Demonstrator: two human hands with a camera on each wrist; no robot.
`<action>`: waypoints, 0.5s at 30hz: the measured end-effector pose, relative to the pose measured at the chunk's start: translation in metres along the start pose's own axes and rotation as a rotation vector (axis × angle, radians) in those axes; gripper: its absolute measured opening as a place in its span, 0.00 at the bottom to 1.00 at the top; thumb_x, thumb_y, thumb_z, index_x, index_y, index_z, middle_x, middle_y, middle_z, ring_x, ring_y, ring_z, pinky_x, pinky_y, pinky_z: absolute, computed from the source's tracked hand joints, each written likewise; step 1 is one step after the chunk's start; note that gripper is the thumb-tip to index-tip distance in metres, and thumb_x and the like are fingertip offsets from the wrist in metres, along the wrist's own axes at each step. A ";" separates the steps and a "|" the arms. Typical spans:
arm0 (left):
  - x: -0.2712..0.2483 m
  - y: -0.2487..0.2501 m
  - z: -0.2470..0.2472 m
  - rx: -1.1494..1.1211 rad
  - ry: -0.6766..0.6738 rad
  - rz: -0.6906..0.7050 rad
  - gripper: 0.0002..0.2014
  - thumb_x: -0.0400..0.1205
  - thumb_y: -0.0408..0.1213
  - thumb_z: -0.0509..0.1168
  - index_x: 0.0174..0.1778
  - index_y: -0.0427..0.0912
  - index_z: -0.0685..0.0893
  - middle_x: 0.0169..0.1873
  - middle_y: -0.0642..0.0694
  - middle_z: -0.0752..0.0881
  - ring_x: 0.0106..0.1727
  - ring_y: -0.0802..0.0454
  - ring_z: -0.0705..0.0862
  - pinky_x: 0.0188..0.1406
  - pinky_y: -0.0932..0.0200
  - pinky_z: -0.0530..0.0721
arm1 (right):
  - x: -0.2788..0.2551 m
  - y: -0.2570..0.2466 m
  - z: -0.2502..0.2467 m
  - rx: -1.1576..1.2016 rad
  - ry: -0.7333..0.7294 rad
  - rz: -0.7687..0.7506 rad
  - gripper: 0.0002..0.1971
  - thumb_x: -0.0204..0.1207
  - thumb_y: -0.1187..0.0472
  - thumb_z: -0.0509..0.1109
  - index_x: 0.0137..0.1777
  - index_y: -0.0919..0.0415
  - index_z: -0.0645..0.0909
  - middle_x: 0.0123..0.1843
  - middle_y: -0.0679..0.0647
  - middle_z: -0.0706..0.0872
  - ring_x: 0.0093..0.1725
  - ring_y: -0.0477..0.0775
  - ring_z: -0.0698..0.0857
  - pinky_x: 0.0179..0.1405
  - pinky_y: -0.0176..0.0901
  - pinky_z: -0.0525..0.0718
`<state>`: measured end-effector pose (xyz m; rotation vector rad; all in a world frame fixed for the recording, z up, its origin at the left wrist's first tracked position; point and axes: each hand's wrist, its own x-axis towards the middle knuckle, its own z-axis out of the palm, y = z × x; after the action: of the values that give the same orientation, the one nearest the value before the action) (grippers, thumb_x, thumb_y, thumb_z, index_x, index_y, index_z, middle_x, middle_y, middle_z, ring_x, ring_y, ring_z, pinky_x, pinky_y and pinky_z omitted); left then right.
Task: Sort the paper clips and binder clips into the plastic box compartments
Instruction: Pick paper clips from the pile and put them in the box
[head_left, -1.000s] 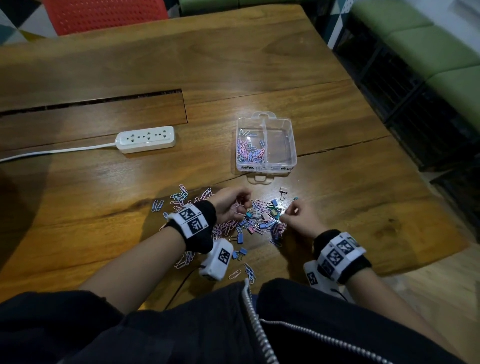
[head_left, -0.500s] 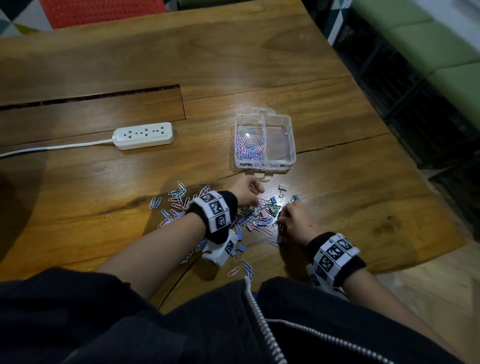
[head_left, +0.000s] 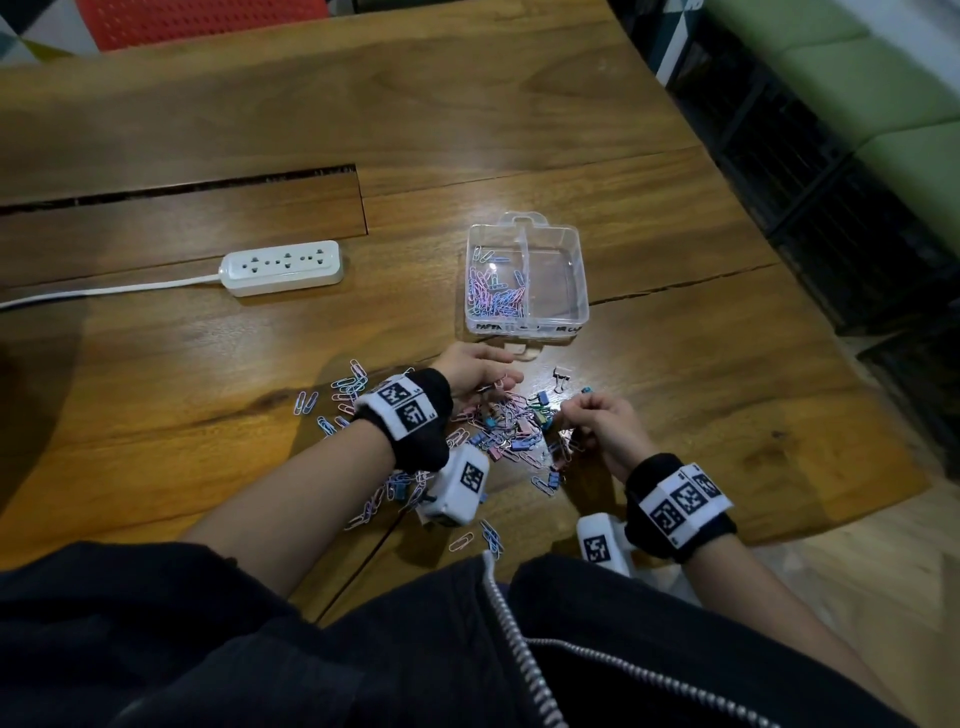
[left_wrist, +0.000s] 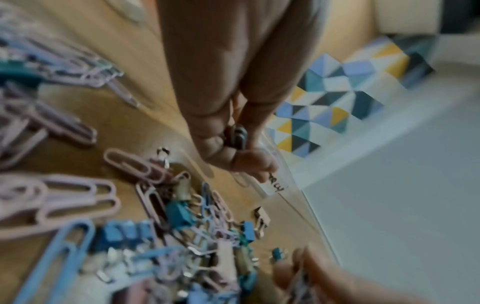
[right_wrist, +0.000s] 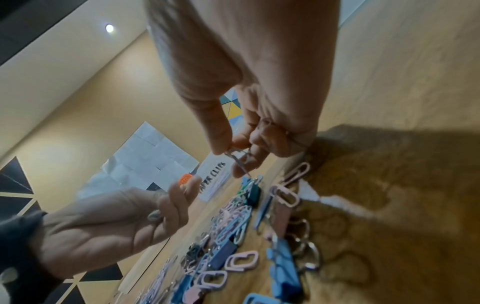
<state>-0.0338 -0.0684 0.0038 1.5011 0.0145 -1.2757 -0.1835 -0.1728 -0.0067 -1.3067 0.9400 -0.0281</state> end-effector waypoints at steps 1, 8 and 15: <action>-0.001 0.000 0.000 -0.037 -0.006 -0.034 0.14 0.82 0.19 0.53 0.60 0.32 0.75 0.39 0.39 0.83 0.18 0.61 0.81 0.19 0.70 0.81 | 0.000 0.000 0.001 0.021 0.008 -0.009 0.11 0.77 0.72 0.61 0.34 0.61 0.71 0.32 0.55 0.78 0.18 0.40 0.80 0.17 0.34 0.76; 0.004 0.000 0.011 0.265 0.048 0.009 0.11 0.83 0.27 0.50 0.46 0.37 0.77 0.29 0.48 0.72 0.24 0.57 0.65 0.15 0.69 0.67 | 0.014 0.007 0.013 -0.573 -0.079 -0.132 0.12 0.81 0.68 0.54 0.44 0.60 0.79 0.36 0.50 0.78 0.35 0.45 0.76 0.38 0.40 0.76; 0.015 -0.014 0.010 1.441 0.039 0.367 0.17 0.85 0.42 0.53 0.58 0.36 0.81 0.60 0.41 0.81 0.59 0.45 0.79 0.60 0.51 0.78 | 0.028 -0.001 0.003 -0.525 0.117 -0.171 0.13 0.82 0.66 0.53 0.43 0.55 0.79 0.33 0.44 0.75 0.33 0.42 0.73 0.33 0.35 0.72</action>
<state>-0.0427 -0.0788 -0.0144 2.5129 -1.3328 -0.8898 -0.1631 -0.1851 -0.0225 -1.8866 0.9671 0.0109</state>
